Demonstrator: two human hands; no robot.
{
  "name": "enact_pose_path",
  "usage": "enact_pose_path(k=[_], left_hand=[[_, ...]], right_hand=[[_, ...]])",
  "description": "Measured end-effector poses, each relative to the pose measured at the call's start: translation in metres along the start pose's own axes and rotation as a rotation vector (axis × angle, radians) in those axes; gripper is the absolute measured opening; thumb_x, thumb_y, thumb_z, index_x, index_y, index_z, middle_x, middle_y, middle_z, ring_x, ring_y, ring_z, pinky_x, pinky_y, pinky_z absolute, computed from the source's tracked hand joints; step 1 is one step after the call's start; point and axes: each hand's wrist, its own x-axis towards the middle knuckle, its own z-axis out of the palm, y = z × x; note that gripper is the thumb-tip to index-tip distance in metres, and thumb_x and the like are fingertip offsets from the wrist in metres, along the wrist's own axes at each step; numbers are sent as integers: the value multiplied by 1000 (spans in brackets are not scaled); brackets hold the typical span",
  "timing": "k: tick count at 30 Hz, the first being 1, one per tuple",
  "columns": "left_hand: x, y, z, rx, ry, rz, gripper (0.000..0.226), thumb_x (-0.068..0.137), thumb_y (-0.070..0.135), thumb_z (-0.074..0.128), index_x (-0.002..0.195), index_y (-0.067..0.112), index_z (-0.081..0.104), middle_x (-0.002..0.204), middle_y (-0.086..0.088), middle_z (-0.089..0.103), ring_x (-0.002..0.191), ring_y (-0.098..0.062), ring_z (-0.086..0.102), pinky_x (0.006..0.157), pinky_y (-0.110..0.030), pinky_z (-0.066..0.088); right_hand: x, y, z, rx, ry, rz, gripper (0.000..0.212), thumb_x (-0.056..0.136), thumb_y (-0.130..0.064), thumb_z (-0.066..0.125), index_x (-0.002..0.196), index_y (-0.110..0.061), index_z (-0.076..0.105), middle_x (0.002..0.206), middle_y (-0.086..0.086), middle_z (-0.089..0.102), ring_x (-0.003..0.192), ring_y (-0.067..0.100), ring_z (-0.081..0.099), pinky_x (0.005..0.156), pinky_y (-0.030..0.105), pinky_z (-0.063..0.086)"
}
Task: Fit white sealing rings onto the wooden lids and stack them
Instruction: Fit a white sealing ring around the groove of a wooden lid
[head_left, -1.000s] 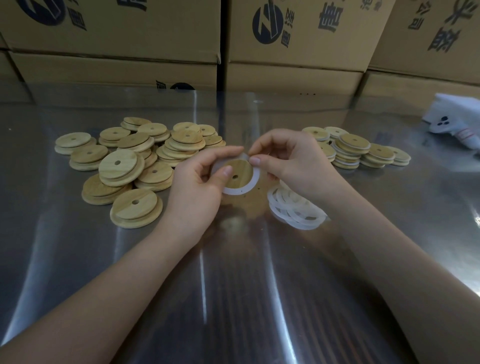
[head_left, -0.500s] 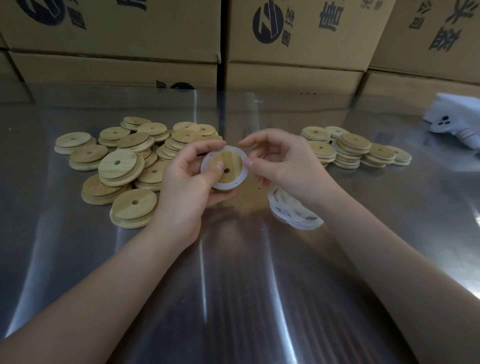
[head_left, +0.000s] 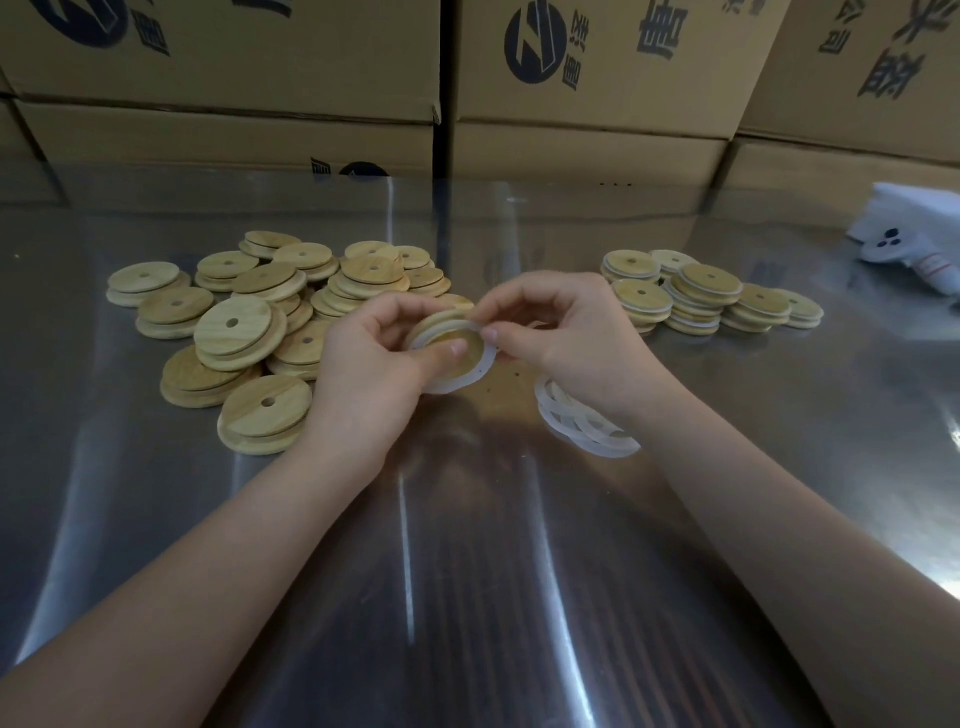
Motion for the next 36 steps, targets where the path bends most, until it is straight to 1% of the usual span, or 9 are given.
enact_pose_path(k=[2, 4, 6, 9, 16, 19, 23, 29, 36], left_hand=[[-1, -2, 2, 52, 5, 30, 27, 77, 2, 77, 88, 25, 67, 84, 5, 75, 80, -10, 71, 69, -24, 56], [-1, -3, 3, 73, 1, 41, 27, 78, 3, 77, 89, 23, 65, 81, 4, 75, 75, -8, 71, 66, -19, 56], [-2, -3, 4, 73, -8, 46, 27, 78, 3, 77, 89, 25, 66, 81, 7, 75, 75, -5, 70, 66, -16, 54], [-2, -2, 4, 76, -5, 66, 31, 77, 2, 77, 87, 30, 68, 83, 12, 75, 80, -3, 70, 67, -13, 53], [1, -3, 2, 48, 15, 72, 34, 75, -1, 77, 80, 31, 68, 84, 10, 75, 82, -6, 71, 69, -20, 55], [2, -3, 1, 0, 12, 53, 31, 75, -4, 77, 84, 25, 67, 87, 6, 76, 84, -9, 72, 69, -20, 55], [2, -3, 1, -52, -6, 38, 29, 76, -7, 75, 87, 18, 67, 87, 3, 76, 84, -10, 72, 68, -18, 54], [1, -2, 1, -58, -3, 26, 29, 77, -7, 74, 89, 17, 65, 86, 2, 76, 83, -12, 72, 69, -21, 56], [-3, 1, 4, -30, -26, 29, 26, 80, 4, 75, 101, 20, 72, 98, 1, 75, 97, -13, 70, 86, -32, 56]], right_hand=[[0, 0, 1, -58, -4, -20, 30, 84, 1, 70, 83, -29, 72, 80, -14, 70, 77, 6, 66, 75, 29, 57], [0, 0, 1, -82, -3, -37, 26, 83, 1, 70, 86, -24, 74, 83, -14, 69, 77, 2, 64, 74, 23, 53], [-1, 0, 1, -104, -6, -57, 23, 83, 0, 70, 89, -22, 75, 84, -14, 67, 77, 2, 63, 73, 17, 48], [-1, -1, 2, -125, -5, -90, 24, 83, -1, 70, 91, -23, 74, 86, -12, 67, 79, 4, 64, 74, 17, 49], [0, 0, 1, -103, 21, -97, 25, 83, -1, 71, 88, -26, 71, 85, -11, 69, 80, 11, 68, 75, 29, 57], [0, 1, 0, -92, 20, -74, 23, 83, -2, 72, 84, -26, 71, 81, -12, 69, 77, 12, 68, 73, 30, 57], [0, 1, -2, -77, 10, -62, 26, 83, -2, 72, 82, -28, 71, 80, -12, 69, 77, 14, 68, 76, 37, 59], [0, 0, -1, -84, 7, -75, 19, 83, -2, 71, 86, -21, 74, 82, -13, 68, 73, 6, 64, 71, 27, 56], [0, 0, 2, -120, 1, -101, 17, 82, -3, 72, 92, -17, 74, 87, -6, 67, 77, 9, 64, 71, 22, 52]])
